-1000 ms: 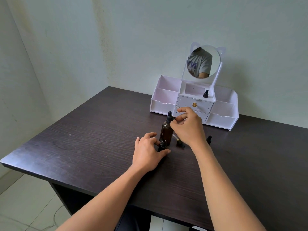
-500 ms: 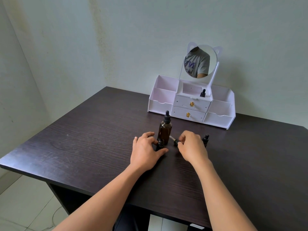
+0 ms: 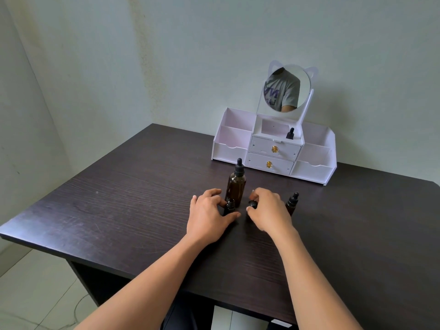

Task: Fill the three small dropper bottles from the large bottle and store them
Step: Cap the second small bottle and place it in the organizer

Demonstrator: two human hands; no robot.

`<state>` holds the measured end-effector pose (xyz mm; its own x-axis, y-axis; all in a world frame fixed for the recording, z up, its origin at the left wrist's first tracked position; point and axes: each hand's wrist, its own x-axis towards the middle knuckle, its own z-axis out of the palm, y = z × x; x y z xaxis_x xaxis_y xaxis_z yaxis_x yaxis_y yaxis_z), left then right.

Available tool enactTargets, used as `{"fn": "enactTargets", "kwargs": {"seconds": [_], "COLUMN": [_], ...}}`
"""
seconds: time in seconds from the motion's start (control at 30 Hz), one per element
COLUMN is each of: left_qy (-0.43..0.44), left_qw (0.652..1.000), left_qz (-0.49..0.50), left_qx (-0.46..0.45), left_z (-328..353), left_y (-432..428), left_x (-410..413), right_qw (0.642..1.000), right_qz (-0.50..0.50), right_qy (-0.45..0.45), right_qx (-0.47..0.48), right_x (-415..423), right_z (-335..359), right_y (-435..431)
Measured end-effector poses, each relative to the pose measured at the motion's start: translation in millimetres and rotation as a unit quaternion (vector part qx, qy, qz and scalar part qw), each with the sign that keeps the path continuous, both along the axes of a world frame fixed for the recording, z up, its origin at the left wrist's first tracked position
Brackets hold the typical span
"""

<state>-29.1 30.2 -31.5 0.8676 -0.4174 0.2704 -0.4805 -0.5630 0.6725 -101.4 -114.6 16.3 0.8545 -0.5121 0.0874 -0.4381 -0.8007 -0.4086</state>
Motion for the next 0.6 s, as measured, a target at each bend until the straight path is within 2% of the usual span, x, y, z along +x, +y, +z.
{"fn": "enactTargets", "kwargs": {"seconds": [0.13, 0.3, 0.5, 0.6], "left_qy": [0.001, 0.001, 0.005, 0.000], "left_qw": [1.000, 1.000, 1.000, 1.000], "left_qz": [-0.001, 0.000, -0.003, -0.002], "left_qx": [0.004, 0.006, 0.005, 0.002], "left_z": [0.2, 0.8, 1.2, 0.9], "left_y": [0.2, 0.5, 0.5, 0.4], "left_x": [0.0, 0.2, 0.0, 0.0], "right_qw": [0.995, 0.974, 0.956, 0.959], "right_qz": [-0.009, 0.008, 0.071, 0.098], "right_qy": [-0.086, -0.221, -0.252, -0.229], "right_qx": [0.046, 0.059, 0.130, 0.134], "right_x": [-1.3, -9.9, -17.7, -17.7], "right_z": [9.7, 46.2, 71.2, 69.7], "right_y": [-8.0, -7.4, 5.6, 11.2]}}
